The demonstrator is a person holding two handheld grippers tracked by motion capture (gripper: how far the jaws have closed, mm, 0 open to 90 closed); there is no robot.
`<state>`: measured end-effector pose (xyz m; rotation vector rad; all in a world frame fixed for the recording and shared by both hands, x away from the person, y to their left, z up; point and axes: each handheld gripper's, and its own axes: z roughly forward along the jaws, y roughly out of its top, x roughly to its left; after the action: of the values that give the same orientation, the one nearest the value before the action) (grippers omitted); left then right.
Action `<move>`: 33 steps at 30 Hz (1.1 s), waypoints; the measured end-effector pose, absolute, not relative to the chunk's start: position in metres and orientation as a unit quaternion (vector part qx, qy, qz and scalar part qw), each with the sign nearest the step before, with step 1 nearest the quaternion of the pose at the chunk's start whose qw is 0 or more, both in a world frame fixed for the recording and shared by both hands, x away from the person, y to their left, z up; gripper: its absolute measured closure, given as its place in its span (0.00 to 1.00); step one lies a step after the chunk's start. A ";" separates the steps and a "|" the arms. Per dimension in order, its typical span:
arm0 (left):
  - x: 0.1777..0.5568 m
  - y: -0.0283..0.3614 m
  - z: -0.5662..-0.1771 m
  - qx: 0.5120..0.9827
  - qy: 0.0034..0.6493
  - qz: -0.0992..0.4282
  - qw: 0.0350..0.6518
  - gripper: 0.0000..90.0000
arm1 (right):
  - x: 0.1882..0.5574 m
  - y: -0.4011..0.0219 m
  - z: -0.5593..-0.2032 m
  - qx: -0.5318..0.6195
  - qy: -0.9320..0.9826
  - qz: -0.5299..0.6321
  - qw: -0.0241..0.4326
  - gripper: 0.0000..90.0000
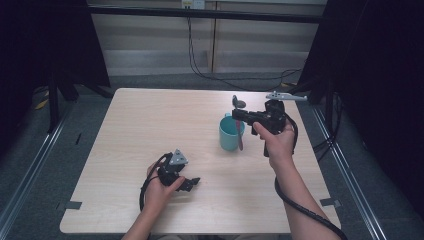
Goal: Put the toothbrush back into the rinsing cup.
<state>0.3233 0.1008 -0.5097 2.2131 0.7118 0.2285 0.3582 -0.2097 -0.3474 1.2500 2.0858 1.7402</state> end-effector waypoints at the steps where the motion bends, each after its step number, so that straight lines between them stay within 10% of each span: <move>1: 0.323 0.101 -0.510 0.873 0.278 0.092 0.390 0.17 | 0.358 -0.210 -0.347 0.417 0.695 0.580 0.075 0.92; 33: 0.321 0.098 -0.510 0.878 0.266 0.102 0.384 0.15 | 0.385 -0.198 -0.328 0.411 0.684 0.594 0.100 0.92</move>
<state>0.3211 0.0980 -0.5103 2.2390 0.6792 0.2608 0.3852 -0.1983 -0.3276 1.2135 2.0220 1.7564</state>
